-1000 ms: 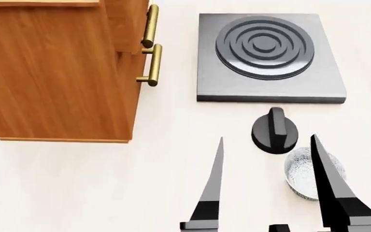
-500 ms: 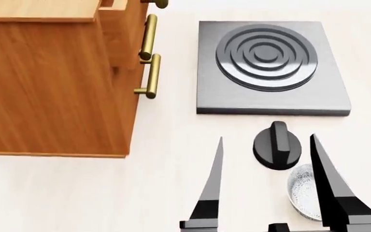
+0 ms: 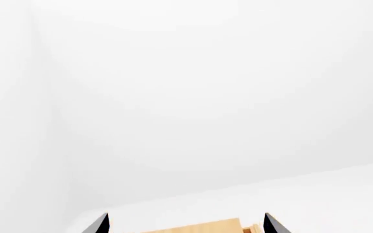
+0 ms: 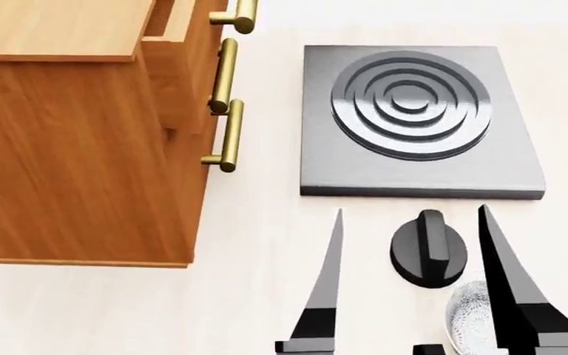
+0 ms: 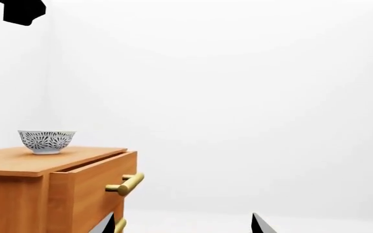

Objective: Pick the akita bowl on the wooden cabinet and place it on the plate.

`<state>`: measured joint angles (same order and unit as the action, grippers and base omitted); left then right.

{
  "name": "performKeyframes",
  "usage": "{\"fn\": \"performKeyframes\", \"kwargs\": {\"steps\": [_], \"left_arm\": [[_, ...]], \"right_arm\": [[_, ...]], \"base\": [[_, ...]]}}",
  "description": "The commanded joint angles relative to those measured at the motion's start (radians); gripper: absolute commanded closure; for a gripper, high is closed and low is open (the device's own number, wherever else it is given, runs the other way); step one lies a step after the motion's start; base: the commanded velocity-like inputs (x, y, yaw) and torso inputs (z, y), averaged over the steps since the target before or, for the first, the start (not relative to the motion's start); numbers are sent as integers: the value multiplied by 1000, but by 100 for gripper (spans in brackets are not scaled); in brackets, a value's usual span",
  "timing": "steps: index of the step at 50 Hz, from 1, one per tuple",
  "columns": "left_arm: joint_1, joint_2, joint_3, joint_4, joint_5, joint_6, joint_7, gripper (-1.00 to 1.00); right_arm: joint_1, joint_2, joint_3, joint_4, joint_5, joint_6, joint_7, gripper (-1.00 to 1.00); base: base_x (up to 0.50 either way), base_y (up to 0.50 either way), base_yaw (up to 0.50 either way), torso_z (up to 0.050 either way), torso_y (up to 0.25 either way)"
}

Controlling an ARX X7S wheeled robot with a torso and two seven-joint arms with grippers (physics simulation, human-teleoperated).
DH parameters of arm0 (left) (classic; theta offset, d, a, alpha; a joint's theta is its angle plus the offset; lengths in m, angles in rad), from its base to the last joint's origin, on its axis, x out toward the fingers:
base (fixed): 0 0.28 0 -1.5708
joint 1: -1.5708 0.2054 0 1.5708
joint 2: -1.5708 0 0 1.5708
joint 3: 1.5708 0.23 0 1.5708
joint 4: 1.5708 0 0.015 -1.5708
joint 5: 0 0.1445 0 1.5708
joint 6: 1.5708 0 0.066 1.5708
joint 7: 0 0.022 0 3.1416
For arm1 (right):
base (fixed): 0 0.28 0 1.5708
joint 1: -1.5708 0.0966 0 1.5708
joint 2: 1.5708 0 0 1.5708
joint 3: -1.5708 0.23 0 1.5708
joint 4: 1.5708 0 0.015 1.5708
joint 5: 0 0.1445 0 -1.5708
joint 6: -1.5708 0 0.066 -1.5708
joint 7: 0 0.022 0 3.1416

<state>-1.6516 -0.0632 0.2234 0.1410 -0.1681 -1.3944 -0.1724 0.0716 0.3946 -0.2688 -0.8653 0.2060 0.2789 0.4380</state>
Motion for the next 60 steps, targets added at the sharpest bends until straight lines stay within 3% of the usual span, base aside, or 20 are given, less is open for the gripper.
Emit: {"fn": "performKeyframes", "kwargs": {"steps": [1, 12, 32, 40, 43, 56, 60], "left_arm": [[-5, -2, 6, -5, -15, 1, -9, -100], [1, -4, -4, 19, -33, -13, -18, -100], [-28, -16, 14, 6, -54, -23, -29, -100], [-134, -31, 101, -137, -53, 35, 13, -100], [-172, -17, 73, -256, -63, 96, 35, -100], [-279, 4, 180, -675, -9, 397, 79, -100], [-265, 6, 195, -695, -5, 433, 74, -100]], "right_arm": [[-1, 5, -3, 3, -1, -17, 1, -100], [6, 8, -7, 0, 3, 0, 6, -100], [10, 14, -11, -5, 3, 14, 18, -100], [6, 18, -15, -12, 1, 13, 23, -100], [4, 18, -13, 1, 6, 1, 20, -100], [12, 14, -14, 67, 10, -30, 12, -100], [8, 12, -5, 87, 19, -65, 6, -100]], "base": [[465, 0, 0, 0, 0], [456, 0, 0, 0, 0], [7, 0, 0, 0, 0], [0, 0, 0, 0, 0], [0, 0, 0, 0, 0], [0, 0, 0, 0, 0], [0, 0, 0, 0, 0]]}}
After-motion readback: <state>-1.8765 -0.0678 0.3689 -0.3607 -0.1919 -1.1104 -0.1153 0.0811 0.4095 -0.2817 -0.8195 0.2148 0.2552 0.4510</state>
